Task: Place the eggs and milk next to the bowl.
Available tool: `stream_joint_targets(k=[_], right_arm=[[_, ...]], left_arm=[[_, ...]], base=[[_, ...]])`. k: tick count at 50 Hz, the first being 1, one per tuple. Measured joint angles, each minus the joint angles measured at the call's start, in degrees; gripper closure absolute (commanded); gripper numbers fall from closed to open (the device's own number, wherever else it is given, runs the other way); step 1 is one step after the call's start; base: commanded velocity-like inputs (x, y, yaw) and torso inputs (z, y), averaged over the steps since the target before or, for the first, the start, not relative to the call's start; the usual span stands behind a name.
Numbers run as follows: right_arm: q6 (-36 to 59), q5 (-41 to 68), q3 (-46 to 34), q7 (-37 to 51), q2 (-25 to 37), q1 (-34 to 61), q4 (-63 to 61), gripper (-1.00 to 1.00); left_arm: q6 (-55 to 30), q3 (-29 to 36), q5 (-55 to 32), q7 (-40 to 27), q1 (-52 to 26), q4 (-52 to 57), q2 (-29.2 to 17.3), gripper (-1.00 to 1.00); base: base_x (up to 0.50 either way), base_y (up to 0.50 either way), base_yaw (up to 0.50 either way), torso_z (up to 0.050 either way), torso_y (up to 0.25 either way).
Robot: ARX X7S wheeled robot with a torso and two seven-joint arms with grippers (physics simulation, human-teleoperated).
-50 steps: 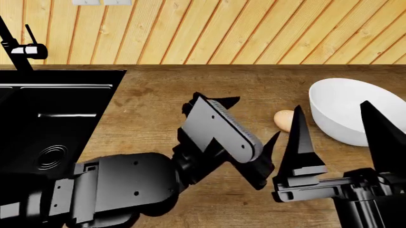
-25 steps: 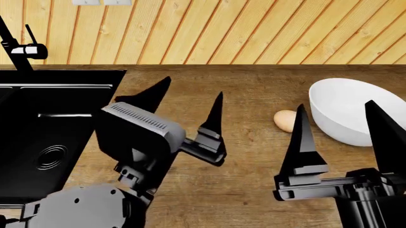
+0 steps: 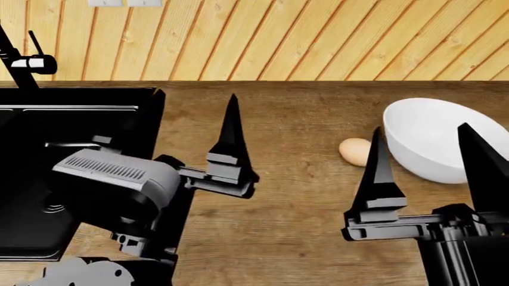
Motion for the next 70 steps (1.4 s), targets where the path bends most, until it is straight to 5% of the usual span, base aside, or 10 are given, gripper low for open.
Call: stream_joint_targets(k=[70], right_arm=[[0.61, 2.68, 0.94, -1.09, -0.93, 1.19, 2.0, -1.0]], left_arm=[[0.98, -1.81, 1.49, -0.36, 1.52, 1.01, -0.53, -1.0]], base=[[0.0, -0.23, 0.0, 0.0, 0.0]])
